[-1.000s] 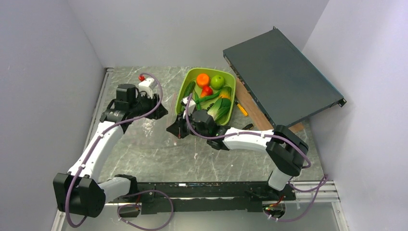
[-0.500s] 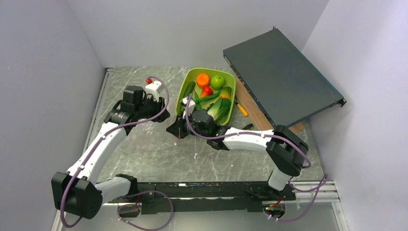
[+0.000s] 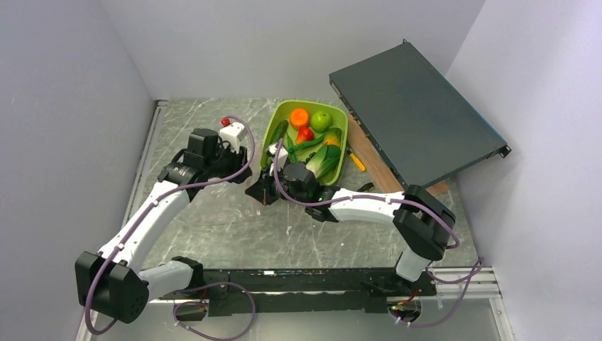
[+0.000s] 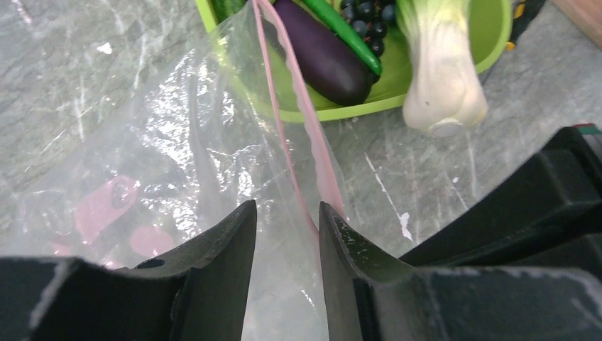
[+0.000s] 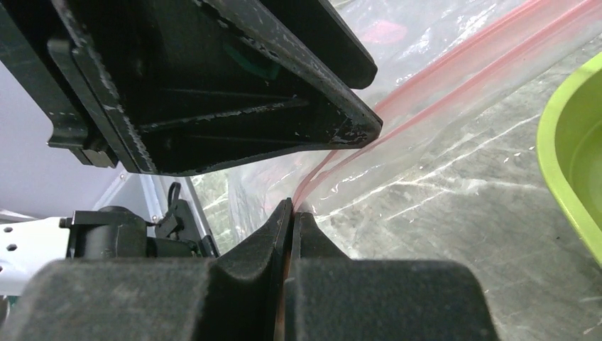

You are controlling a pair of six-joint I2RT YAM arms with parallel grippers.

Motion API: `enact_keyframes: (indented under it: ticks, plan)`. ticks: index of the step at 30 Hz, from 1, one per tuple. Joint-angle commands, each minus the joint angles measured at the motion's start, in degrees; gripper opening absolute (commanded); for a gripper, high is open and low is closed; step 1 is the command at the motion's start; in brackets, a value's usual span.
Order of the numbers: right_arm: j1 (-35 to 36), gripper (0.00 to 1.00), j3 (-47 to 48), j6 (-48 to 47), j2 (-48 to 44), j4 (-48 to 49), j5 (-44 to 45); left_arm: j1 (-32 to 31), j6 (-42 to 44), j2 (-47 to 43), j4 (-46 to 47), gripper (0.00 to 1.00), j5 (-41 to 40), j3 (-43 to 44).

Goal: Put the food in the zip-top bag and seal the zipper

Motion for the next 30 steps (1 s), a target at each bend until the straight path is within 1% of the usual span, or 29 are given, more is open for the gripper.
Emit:
enact_keyframes:
  ticks: [1,5,9,12,13,14,15,16,17,18,20,21,24,25,30]
  plan:
    - [1.2,0.0,2.0,-1.6,-2.0,1.2,3.9,-2.2,1.0,0.1,-1.8,0.43,-8.9,1.7]
    - [2.7,0.0,2.6,-1.1,-1.4,0.4,9.2,-3.9,1.3,0.1,-2.6,0.42,-16.2,1.8]
    - [3.5,0.0,3.2,-0.2,-0.3,1.1,10.3,-5.5,2.0,0.1,-2.2,0.44,-17.6,0.8]
    - [3.6,0.0,3.2,0.3,0.3,2.0,10.8,-7.3,2.9,0.8,-2.0,0.4,-19.4,0.2]
    - [3.5,0.0,3.3,0.4,0.5,2.0,10.6,-7.6,3.0,1.1,-1.9,0.36,-19.3,0.1]
    - [3.5,0.0,3.5,0.4,0.5,2.0,10.5,-7.7,4.9,1.3,-1.7,0.3,-18.9,-0.1]
    - [3.6,0.0,3.4,0.5,0.6,2.2,10.2,-7.7,5.5,1.5,-1.3,0.22,-18.6,-0.2]
    - [3.5,0.0,3.3,0.7,0.5,2.2,9.7,-7.7,5.8,1.6,-1.1,0.09,-18.7,-0.3]
    - [3.5,0.0,3.2,0.7,0.5,2.2,9.4,-7.8,5.9,1.3,-0.7,0.03,-19.2,-0.6]
    - [3.5,0.0,2.9,0.7,0.4,2.4,9.2,-7.7,6.2,0.9,-0.2,0.0,-19.4,-1.0]
    - [3.3,0.0,2.9,1.7,0.4,2.1,8.1,-7.8,6.8,-0.7,0.9,0.0,-19.2,-2.0]
    - [3.1,0.04,3.0,2.3,0.4,1.2,7.5,-7.8,6.8,-1.7,1.5,0.0,-19.5,-2.4]
    - [2.1,0.22,2.8,4.6,-0.4,-1.1,7.3,-7.7,6.9,-4.1,3.0,0.0,-19.6,-3.5]
    - [1.7,0.26,2.5,5.7,-0.9,-1.8,7.3,-7.7,6.8,-4.6,3.4,0.0,-20.0,-3.7]
    - [-1.7,0.43,3.2,8.9,-2.8,-6.7,7.2,-7.8,6.3,-5.6,3.1,0.0,-21.5,-3.4]
